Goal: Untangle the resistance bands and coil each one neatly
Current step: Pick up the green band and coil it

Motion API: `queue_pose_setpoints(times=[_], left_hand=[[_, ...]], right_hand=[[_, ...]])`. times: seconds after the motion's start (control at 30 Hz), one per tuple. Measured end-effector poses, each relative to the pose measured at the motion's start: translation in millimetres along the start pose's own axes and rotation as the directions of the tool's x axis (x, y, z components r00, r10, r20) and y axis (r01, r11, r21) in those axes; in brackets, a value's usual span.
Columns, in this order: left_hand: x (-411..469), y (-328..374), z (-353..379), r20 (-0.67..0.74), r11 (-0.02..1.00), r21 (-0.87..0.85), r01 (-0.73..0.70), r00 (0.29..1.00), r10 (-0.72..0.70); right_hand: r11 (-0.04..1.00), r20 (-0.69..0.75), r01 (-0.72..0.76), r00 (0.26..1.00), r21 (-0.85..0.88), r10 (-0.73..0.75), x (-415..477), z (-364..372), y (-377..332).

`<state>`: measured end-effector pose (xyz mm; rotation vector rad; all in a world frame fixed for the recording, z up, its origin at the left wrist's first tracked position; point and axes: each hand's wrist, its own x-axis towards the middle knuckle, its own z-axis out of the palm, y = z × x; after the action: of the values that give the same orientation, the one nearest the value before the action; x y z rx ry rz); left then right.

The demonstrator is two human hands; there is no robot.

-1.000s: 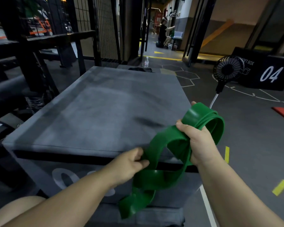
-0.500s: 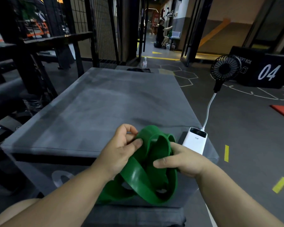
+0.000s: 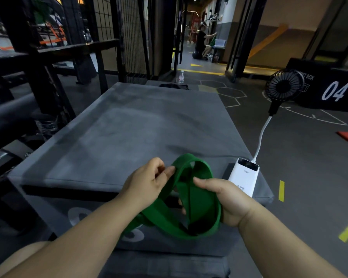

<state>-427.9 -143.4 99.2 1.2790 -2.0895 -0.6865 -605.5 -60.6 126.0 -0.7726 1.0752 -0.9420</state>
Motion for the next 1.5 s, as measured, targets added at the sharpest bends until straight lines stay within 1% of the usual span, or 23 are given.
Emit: queue_pose_setpoints(times=[0.03,0.1,0.17,0.2,0.27,0.3,0.37,0.43,0.53,0.63,0.67,0.7,0.73,0.8,0.9,0.97,1.03,1.07,1.17,1.27,1.33,1.43,1.5], left_hand=[[-0.3,-0.1,1.8,0.018,0.999,-0.034,0.010,1.000,-0.010],[-3.5,3.0,5.7,0.050,0.975,-0.220,0.033,0.999,-0.023],[-9.1,7.9,12.0,0.073,0.892,-0.449,0.040,0.997,-0.007],[-12.6,9.7,14.7,0.068,0.845,-0.534,0.028,0.998,0.009],[-18.2,11.0,19.3,0.073,0.802,-0.598,-0.010,0.995,0.067],[-20.2,12.2,20.4,0.092,0.811,-0.585,-0.032,0.990,0.105],[-21.2,12.4,22.7,0.092,0.883,-0.460,-0.095,0.984,0.154],[-19.1,14.6,21.1,-0.005,0.920,-0.342,-0.189,0.980,0.199],[-9.7,15.2,9.0,-0.128,0.936,-0.206,-0.284,0.956,0.262],[-2.5,14.1,-6.8,-0.152,0.927,-0.106,-0.359,0.928,0.341],[-1.8,13.6,-10.0,-0.150,0.928,-0.091,-0.362,0.926,0.347],[-2.0,15.0,-12.5,-0.141,0.931,-0.118,-0.347,0.933,0.330],[-2.5,17.1,-15.2,-0.107,0.934,-0.187,-0.306,0.951,0.290],[-3.9,22.0,-22.3,0.025,0.908,-0.384,-0.170,0.981,0.195],[-4.1,26.3,-29.9,0.203,0.804,-0.594,0.023,0.972,0.122],[-1.9,24.4,-32.8,0.236,0.747,-0.659,0.090,0.968,0.092],[0.2,22.3,-34.6,0.216,0.753,-0.654,0.069,0.971,0.099],[0.8,22.1,-35.6,0.197,0.776,-0.630,0.030,0.973,0.123],[3.0,22.1,-39.8,0.108,0.863,-0.487,-0.136,0.971,0.213],[3.6,20.2,-46.1,0.082,0.894,-0.389,-0.221,0.959,0.272],[3.6,18.3,-46.7,0.080,0.890,-0.408,-0.201,0.964,0.255],[7.4,14.9,-42.7,0.004,0.893,-0.421,-0.163,0.983,0.181],[9.2,13.5,-38.2,-0.018,0.897,-0.409,-0.167,0.984,0.175]], right_hand=[[1.000,-0.023,-0.002,1.000,0.012,0.002,1.3,0.5,0.9],[0.999,-0.060,-0.004,0.998,0.045,0.006,3.3,2.5,3.4],[0.997,-0.074,-0.004,0.997,0.081,0.010,3.7,5.5,4.1],[0.995,-0.075,0.001,0.997,0.099,0.006,4.4,6.1,4.2],[0.991,-0.087,0.018,0.996,0.130,-0.007,5.2,6.8,4.0],[0.990,-0.086,0.022,0.996,0.138,-0.010,4.8,7.0,3.7],[0.991,-0.062,0.005,0.998,0.136,0.004,3.1,9.0,3.2],[0.995,-0.039,-0.016,0.999,0.098,0.020,3.0,9.9,3.8],[1.000,-0.031,-0.023,0.999,-0.010,0.023,1.8,6.6,3.2],[0.997,0.027,0.020,0.999,-0.075,-0.018,0.5,1.2,3.5],[0.995,0.047,0.038,0.998,-0.087,-0.034,0.2,0.2,4.1],[0.993,0.072,0.056,0.996,-0.102,-0.049,-0.4,-0.2,4.8],[0.990,0.101,0.077,0.993,-0.122,-0.065,-0.4,-0.8,5.1],[0.982,0.173,0.113,0.981,-0.150,-0.087,-0.5,-2.3,5.2],[0.989,0.297,0.124,0.950,-0.086,-0.093,-0.5,-7.1,6.7],[0.990,0.351,0.126,0.931,-0.057,-0.098,-1.6,-9.3,7.5],[0.992,0.382,0.113,0.920,-0.056,-0.083,-3.2,-9.6,6.9],[0.992,0.393,0.106,0.917,-0.065,-0.072,-3.2,-8.9,6.0],[0.991,0.379,0.087,0.924,-0.100,-0.042,-2.1,-7.5,4.5],[0.993,0.373,0.070,0.927,-0.099,-0.028,-1.6,-8.1,3.8],[0.994,0.374,0.056,0.927,-0.096,-0.017,-2.8,-7.4,3.5],[0.992,0.417,0.052,0.909,-0.116,0.001,-5.6,-5.2,2.0],[0.992,0.454,0.061,0.891,-0.115,-0.002,-7.8,-3.8,1.7]])
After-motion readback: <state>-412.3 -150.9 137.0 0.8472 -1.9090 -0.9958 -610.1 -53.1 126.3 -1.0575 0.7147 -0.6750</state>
